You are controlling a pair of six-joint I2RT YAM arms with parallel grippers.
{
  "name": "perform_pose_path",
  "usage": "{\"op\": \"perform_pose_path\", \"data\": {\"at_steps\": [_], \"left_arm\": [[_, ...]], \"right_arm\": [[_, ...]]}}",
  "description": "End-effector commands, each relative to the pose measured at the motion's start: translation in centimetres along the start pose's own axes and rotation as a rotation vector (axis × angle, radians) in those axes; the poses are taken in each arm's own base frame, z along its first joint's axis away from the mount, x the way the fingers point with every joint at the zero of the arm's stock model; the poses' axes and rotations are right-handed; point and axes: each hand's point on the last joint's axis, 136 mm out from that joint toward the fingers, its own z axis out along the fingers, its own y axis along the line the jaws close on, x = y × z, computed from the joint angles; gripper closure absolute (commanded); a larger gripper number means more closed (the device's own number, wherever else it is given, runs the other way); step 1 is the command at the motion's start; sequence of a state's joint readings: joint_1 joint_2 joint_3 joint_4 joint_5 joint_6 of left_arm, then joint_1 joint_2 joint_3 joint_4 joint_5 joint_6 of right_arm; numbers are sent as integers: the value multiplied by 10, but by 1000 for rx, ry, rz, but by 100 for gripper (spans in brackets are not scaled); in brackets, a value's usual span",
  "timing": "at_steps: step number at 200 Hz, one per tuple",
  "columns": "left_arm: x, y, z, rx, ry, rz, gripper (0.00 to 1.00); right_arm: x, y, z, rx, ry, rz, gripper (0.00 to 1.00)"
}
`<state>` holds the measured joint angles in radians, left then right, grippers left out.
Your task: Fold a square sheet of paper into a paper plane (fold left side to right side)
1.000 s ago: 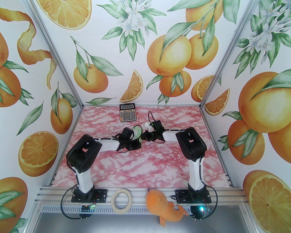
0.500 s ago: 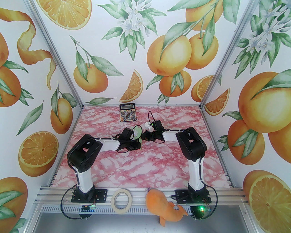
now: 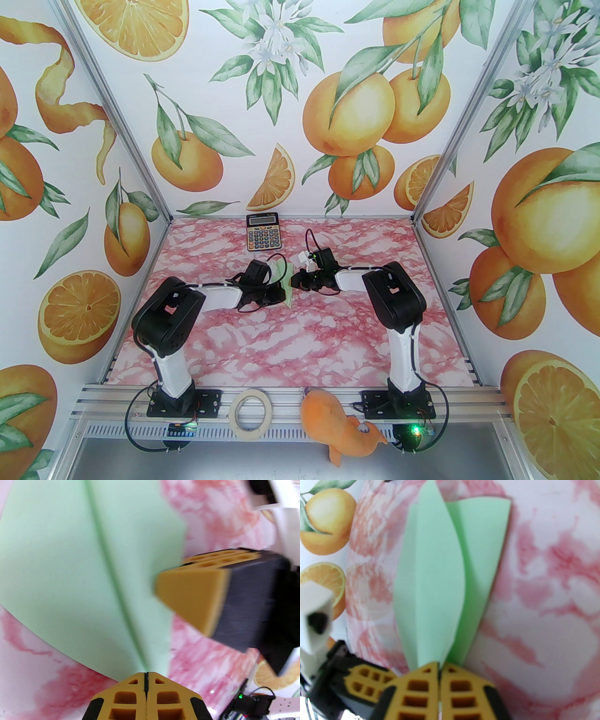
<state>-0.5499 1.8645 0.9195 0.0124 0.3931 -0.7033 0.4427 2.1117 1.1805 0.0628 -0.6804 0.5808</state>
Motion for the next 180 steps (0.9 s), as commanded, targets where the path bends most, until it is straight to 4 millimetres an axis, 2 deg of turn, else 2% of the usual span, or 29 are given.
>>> {"op": "perform_pose_path", "data": {"at_steps": [1,50,180], "left_arm": [[4,14,4,-75,27,-11,96],[8,26,6,-148,66,-2,99],[12,28,9,-155,85,9,99]], "right_arm": [[-1,-13,1,53,0,0,94],[-4,-12,2,56,-1,-4,94],[-12,-9,0,58,-16,-19,94]]}}
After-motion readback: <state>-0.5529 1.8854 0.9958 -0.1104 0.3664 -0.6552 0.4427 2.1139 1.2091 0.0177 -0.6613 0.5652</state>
